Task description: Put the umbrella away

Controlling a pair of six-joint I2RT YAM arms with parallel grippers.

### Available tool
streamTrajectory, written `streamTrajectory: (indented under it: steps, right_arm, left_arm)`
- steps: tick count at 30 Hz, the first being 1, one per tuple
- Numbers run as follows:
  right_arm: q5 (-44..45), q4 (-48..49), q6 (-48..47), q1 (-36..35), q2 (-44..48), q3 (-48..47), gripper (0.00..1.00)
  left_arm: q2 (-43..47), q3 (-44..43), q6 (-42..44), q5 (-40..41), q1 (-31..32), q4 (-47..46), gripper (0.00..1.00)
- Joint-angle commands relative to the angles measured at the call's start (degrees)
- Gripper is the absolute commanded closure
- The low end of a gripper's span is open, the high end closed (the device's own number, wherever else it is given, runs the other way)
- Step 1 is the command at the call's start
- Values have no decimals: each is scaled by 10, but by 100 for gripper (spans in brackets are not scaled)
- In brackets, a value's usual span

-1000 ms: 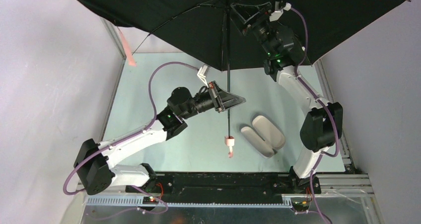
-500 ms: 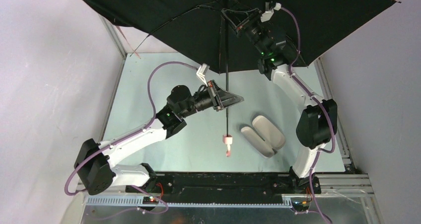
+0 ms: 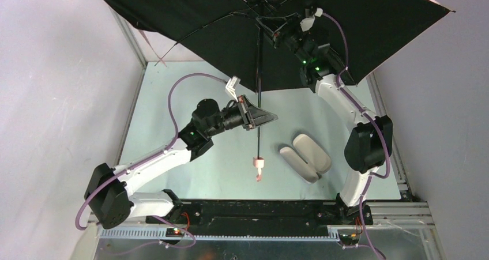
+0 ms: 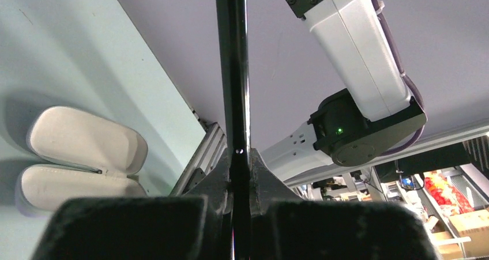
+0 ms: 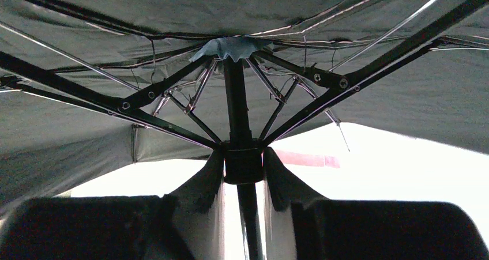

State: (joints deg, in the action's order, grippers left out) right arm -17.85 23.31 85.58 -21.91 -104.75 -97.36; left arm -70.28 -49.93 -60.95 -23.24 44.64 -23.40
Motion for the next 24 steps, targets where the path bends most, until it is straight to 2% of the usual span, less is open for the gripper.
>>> streamTrajectory:
  steps: [1,5,7,9,11,12,17,19,21,22,24]
  right_arm:
    - [-18,83,-8,4,32,-13,100]
    - [-51,130,-16,3,39,38,100]
    - [-64,120,-16,-2,54,68,100]
    - [-69,94,-26,-12,75,98,100]
    - [-58,8,-23,-22,96,117,100]
    - [-50,-30,1,-24,106,129,100]
    - [-20,-54,66,-31,123,125,100]
    - [-31,-23,49,-29,118,74,100]
    - [-51,-18,-18,-30,110,25,100]
    - [-59,-19,-69,-35,108,15,100]
    - [-81,-19,-83,-40,106,7,100]
  left_arm:
    - [25,-18,46,-28,-3,-37,100]
    - [20,-122,66,-23,-6,33,100]
    - [22,-167,88,-9,-12,78,100]
    - [25,-197,104,0,-23,104,100]
    - [32,-208,117,7,-32,111,100]
    - [39,-209,130,10,-35,113,100]
    - [64,-158,148,0,-35,99,100]
    - [80,-115,133,-9,-35,80,100]
    - [103,-76,111,-9,-38,67,100]
    - [107,-52,93,-10,-40,46,100]
    - [120,-34,72,-10,-52,26,100]
